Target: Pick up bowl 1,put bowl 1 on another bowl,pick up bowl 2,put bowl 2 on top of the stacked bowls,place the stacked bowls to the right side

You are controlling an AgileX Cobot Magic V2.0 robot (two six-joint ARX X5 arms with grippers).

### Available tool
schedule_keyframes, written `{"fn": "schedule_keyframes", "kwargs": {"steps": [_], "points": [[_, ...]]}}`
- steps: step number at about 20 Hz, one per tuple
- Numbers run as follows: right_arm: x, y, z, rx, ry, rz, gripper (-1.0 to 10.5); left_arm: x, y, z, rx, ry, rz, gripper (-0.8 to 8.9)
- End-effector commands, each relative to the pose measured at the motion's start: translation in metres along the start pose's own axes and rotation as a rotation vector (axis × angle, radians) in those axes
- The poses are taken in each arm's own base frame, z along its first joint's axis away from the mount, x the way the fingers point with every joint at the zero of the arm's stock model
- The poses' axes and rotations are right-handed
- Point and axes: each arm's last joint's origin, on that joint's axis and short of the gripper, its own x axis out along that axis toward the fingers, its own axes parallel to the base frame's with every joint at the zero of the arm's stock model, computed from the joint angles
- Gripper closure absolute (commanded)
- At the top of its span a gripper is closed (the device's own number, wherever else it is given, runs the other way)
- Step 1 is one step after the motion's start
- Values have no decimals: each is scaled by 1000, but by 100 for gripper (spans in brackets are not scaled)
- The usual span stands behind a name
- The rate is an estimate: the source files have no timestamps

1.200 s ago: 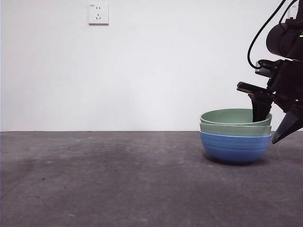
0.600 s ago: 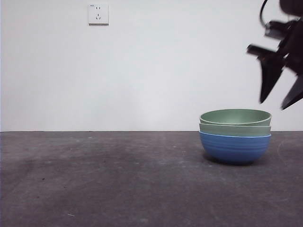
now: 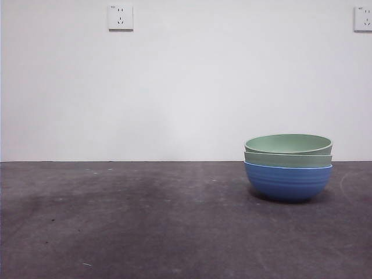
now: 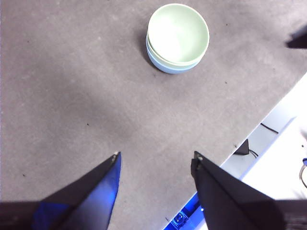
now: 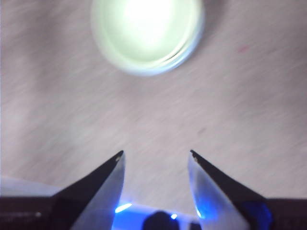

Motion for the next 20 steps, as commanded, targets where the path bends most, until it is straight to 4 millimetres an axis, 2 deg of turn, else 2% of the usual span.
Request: {"fn": "schedule_keyframes", "kwargs": {"steps": [1,3,4,5,6,7,20], "points": [[-12,5,-13,-25,-3,53,730,0,-1,0,22,2,-5,562],[-22,8,-24,-52,1,56,754,0,-1,-1,35,9,-5,566],[-25,8,-27,-70,-2,58,815,0,-1,-1,34,14,-5,569],[-27,9,-30,-90,-9,58,897,0,-1,-2,36,20,-5,642],[-28,9,-31,-102,-12,59,954,0,-1,-2,37,22,-5,771],[-29,9,-31,-103,-10,59,959,0,-1,-2,40,24,-5,817],[-28,9,-31,-99,-11,53,943,0,-1,-1,55,15,-2,817]]}}
